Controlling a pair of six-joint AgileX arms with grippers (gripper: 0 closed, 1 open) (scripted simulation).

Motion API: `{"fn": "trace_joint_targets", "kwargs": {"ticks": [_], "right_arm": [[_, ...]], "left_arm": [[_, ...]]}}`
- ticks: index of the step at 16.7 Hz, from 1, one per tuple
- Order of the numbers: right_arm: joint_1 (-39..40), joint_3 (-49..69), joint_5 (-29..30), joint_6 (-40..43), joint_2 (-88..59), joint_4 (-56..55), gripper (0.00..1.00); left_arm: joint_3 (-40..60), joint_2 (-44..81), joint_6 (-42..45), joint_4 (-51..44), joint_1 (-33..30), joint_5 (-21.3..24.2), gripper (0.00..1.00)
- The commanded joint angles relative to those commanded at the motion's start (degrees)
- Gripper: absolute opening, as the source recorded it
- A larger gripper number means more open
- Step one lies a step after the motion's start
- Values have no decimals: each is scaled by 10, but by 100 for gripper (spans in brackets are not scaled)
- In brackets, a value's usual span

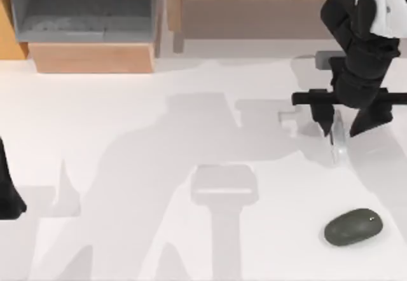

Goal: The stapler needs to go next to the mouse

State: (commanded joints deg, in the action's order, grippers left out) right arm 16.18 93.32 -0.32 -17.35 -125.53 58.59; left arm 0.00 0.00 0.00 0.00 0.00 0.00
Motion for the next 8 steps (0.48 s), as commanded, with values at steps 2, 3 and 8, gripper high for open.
{"fn": "trace_joint_targets", "kwargs": {"ticks": [2, 3, 8], "right_arm": [[0, 0, 0, 0, 0, 0, 90], [0, 0, 0, 0, 0, 0, 98], [0, 0, 0, 0, 0, 0, 100]], "left_arm": [[0, 0, 0, 0, 0, 0, 100], [0, 0, 0, 0, 0, 0, 100], [0, 0, 0, 0, 0, 0, 100]]}}
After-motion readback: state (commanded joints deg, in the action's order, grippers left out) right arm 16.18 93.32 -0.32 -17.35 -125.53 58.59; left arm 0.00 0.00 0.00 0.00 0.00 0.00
